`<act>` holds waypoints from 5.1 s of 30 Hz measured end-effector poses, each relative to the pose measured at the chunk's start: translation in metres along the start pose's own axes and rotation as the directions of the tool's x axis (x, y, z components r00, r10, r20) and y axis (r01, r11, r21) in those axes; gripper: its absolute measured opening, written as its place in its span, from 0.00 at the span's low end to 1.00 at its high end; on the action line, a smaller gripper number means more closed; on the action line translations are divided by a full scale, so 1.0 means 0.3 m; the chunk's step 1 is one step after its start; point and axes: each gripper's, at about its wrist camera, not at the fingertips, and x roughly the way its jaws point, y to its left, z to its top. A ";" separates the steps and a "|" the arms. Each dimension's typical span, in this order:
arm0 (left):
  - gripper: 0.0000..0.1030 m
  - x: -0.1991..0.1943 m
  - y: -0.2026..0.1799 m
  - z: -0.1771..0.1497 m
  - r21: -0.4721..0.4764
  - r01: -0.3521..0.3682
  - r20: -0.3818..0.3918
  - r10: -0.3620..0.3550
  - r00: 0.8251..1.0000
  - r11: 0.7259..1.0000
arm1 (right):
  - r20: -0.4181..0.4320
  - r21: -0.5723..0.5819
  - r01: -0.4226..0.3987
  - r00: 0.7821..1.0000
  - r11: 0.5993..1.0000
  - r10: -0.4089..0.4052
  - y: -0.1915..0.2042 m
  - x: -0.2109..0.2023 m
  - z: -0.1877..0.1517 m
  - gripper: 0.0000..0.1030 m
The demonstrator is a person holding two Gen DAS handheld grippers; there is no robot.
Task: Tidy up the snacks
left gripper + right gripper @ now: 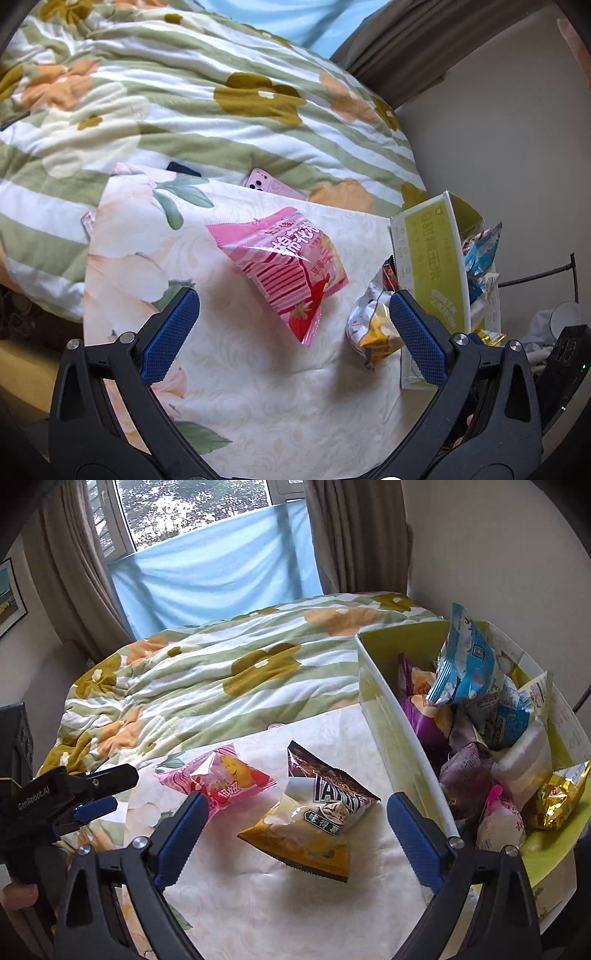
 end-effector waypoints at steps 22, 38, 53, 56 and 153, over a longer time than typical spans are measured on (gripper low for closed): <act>0.82 0.347 0.017 0.084 0.005 0.027 -0.129 -0.027 0.991 1.000 | -0.130 0.256 0.029 0.992 0.966 0.005 -0.093 0.252 -0.072 0.93; 0.72 0.293 0.027 0.015 0.069 0.002 -0.144 0.008 0.989 0.998 | -0.179 0.267 0.014 0.983 0.964 0.036 -0.119 0.305 -0.090 0.93; 0.72 0.072 0.072 -0.084 0.137 -0.090 -0.043 0.097 0.994 0.986 | -0.195 0.005 -0.001 0.981 1.000 0.002 -0.039 0.332 -0.074 0.70; 0.72 0.024 0.064 -0.101 0.144 -0.100 -0.022 0.104 0.994 0.985 | -0.192 -0.004 -0.021 0.981 1.000 0.020 -0.028 0.322 -0.081 0.65; 0.99 -0.683 -1.048 -0.890 0.222 -0.566 0.648 0.313 0.694 0.794 | 0.277 -0.242 -0.072 0.951 0.968 0.140 -0.649 -0.869 -0.035 0.92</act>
